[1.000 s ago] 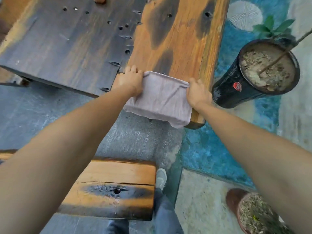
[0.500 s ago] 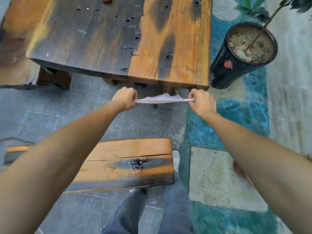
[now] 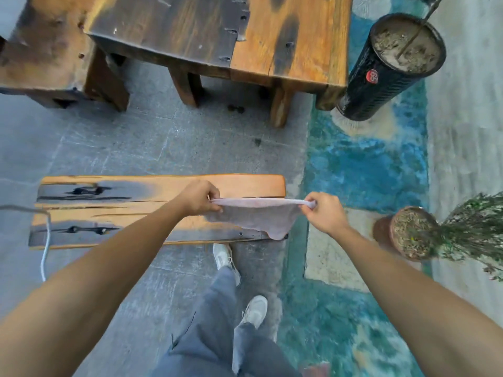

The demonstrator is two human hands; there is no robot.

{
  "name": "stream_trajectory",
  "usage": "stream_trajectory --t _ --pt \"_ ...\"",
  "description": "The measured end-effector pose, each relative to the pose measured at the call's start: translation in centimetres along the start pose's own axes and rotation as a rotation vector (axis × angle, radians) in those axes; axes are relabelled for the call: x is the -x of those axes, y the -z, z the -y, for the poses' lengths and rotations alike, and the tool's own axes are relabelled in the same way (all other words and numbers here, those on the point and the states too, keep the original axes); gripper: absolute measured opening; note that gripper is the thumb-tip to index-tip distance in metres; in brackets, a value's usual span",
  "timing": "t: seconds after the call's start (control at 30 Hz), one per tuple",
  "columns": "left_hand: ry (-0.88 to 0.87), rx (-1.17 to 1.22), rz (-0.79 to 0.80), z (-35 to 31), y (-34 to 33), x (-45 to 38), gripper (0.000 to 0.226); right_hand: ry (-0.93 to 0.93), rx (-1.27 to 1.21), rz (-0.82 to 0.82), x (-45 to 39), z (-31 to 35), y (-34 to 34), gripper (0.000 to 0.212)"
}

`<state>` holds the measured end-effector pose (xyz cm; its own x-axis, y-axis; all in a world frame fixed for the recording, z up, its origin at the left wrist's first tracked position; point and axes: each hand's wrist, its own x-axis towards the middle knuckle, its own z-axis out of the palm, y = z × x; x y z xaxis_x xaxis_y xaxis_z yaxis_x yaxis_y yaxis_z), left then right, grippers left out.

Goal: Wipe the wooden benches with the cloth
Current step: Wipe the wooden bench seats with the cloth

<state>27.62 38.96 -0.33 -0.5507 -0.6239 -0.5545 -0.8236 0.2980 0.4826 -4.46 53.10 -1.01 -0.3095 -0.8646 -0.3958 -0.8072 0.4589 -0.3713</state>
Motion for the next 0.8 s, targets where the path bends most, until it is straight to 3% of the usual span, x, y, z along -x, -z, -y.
stream_trajectory --t 0.07,0.23,0.4,0.67,0.8 --pt "0.007 0.021 0.041 0.6 -3.1 2.8 0.032 0.015 0.013 0.056 3.6 -0.9 -1.8 0.008" --pt "0.021 0.023 0.107 1.6 -9.0 6.5 0.011 -0.014 0.071 0.154 8.8 -2.8 -5.3 0.011" --pt "0.035 0.081 0.118 3.2 -11.2 5.7 0.020 -0.131 0.048 0.129 8.9 -2.9 -7.6 0.011" --pt "0.024 0.063 0.073 7.4 -10.6 -0.5 0.026 -0.173 0.064 0.090 3.3 -2.7 -11.0 0.012" --pt "0.037 -0.004 -0.006 10.4 -9.3 -7.1 0.029 -0.130 0.061 0.048 -3.6 -3.0 -13.5 0.016"
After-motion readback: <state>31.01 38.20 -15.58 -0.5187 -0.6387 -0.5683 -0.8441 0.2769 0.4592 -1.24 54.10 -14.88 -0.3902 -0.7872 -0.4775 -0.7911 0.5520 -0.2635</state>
